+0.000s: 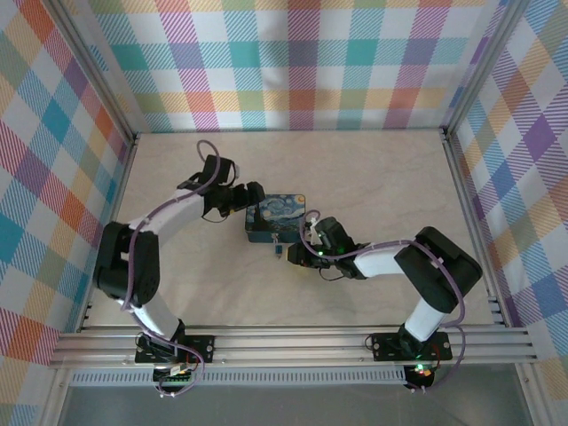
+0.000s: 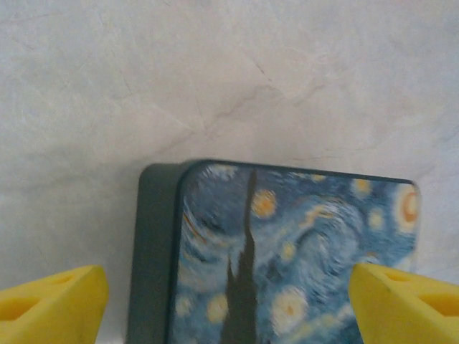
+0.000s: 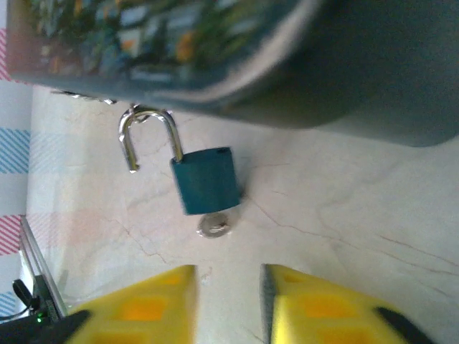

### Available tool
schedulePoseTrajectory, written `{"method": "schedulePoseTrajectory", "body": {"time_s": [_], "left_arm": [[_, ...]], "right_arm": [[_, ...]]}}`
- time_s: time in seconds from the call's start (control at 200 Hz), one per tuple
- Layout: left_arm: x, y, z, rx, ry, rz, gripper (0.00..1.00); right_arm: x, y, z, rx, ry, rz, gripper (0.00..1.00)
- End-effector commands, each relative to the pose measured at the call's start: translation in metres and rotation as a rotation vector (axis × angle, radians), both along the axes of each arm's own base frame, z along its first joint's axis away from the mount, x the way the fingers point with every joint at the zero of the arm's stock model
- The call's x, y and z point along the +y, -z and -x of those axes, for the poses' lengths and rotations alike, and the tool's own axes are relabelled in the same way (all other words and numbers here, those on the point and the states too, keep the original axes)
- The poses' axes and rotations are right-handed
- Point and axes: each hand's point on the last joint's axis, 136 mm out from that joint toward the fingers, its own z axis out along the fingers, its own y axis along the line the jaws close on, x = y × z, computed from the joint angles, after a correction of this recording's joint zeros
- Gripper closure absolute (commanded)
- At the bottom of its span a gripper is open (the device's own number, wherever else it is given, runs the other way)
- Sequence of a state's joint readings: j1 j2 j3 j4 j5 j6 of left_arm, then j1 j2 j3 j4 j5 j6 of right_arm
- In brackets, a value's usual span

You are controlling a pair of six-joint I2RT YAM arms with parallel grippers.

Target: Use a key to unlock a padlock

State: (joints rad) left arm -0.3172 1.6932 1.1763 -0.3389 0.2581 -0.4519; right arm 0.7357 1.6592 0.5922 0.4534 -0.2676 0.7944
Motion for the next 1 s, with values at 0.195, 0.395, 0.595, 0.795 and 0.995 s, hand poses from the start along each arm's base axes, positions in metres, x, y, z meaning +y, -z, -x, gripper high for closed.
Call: {"method": "schedulePoseTrajectory", "body": {"time_s": [0.195, 0.395, 0.595, 0.795, 0.995], "left_arm": [[-0.006, 0.014, -0.008, 0.015, 0.119, -0.042, 0.14], [0.0, 0.032, 0.016, 0.071, 0.098, -0.039, 0.18], [0.004, 0.05, 0.052, 0.114, 0.021, -0.027, 0.19], [0.002, 0.044, 0.064, 0.082, -0.026, 0.003, 0.19], [0.006, 0.035, 0.062, 0.06, -0.036, -0.016, 0.19]], "right_arm": [[0.003, -0.057, -0.025, -0.146, -0.085, -0.149, 0.55], [0.006, -0.064, -0.054, -0.205, -0.088, -0.179, 0.52], [0.005, -0.069, -0.076, -0.242, -0.109, -0.204, 0.5], [-0.01, -0.051, -0.048, -0.232, -0.136, -0.173, 0.42], [0.002, -0.044, -0.024, -0.228, -0.223, -0.256, 0.35]]}}
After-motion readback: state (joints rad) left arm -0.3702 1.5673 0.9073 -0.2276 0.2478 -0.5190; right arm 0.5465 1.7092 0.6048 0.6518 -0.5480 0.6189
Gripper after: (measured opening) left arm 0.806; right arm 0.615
